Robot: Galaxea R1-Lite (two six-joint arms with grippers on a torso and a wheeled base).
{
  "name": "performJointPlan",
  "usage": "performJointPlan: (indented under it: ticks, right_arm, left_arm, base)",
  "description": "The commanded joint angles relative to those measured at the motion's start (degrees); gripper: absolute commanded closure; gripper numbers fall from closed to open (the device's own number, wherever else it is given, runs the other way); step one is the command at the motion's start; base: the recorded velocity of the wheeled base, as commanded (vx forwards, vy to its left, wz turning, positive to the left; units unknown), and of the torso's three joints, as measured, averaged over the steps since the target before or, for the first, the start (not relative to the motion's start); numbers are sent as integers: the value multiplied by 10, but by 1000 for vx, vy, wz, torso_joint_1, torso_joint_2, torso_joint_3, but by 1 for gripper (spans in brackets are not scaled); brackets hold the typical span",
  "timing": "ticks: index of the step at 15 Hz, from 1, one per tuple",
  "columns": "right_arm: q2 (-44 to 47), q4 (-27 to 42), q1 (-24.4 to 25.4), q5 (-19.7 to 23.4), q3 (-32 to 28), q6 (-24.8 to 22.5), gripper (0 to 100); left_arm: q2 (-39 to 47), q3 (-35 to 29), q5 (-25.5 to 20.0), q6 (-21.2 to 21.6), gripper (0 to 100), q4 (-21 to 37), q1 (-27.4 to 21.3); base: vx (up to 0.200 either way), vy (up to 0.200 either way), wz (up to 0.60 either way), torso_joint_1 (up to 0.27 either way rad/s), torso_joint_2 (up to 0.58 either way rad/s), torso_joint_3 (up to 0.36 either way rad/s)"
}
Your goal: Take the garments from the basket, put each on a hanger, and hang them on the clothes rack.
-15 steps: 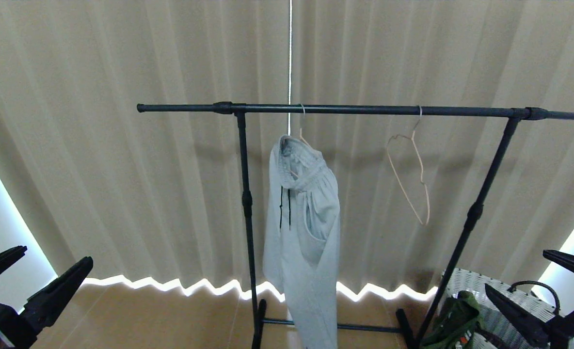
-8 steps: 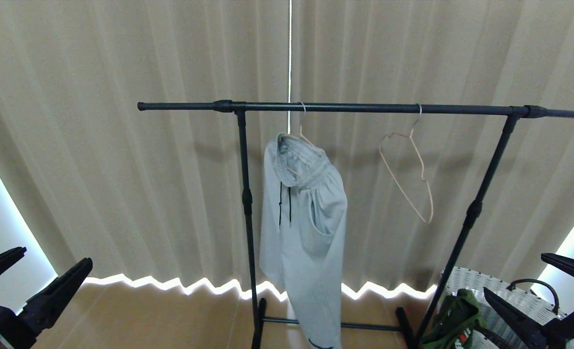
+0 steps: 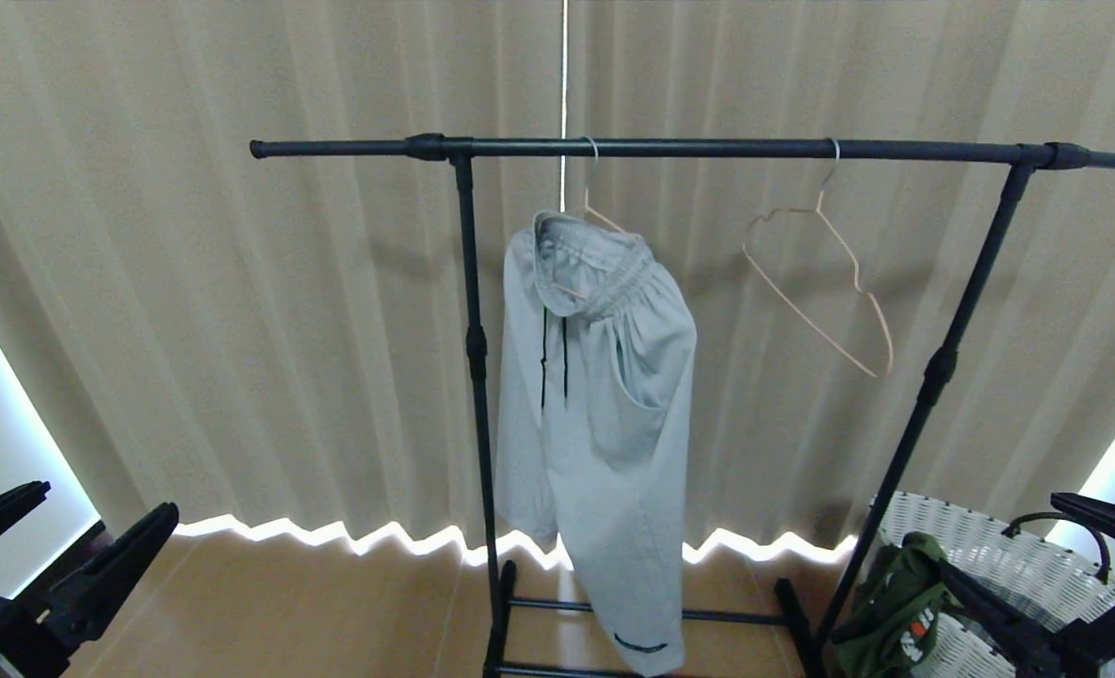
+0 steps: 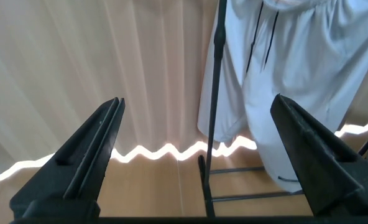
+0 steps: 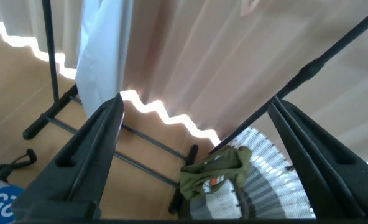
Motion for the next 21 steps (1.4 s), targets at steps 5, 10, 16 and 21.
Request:
performJointPlan:
  ticks: [5, 10, 16, 21]
  right_arm:
    - [4, 1, -1, 0, 5, 0, 0]
    - [6, 0, -1, 0, 9, 1, 0]
    - [37, -3, -31, -2, -4, 1, 0]
    - [37, 0, -31, 0, -4, 1, 0]
  left_arm:
    - [1, 5, 0, 0, 0, 0, 1]
    - [0, 17, 0, 3, 0, -1, 1]
    - [0, 13, 0, 2, 0, -1, 1]
    - [0, 15, 0, 2, 0, -1, 1]
  base:
    - [0, 0, 0, -218, 486, 261]
    - [0, 0, 0, -143, 336, 186]
    - [0, 0, 0, -4, 13, 8]
    - [0, -200, 0, 0, 7, 5]
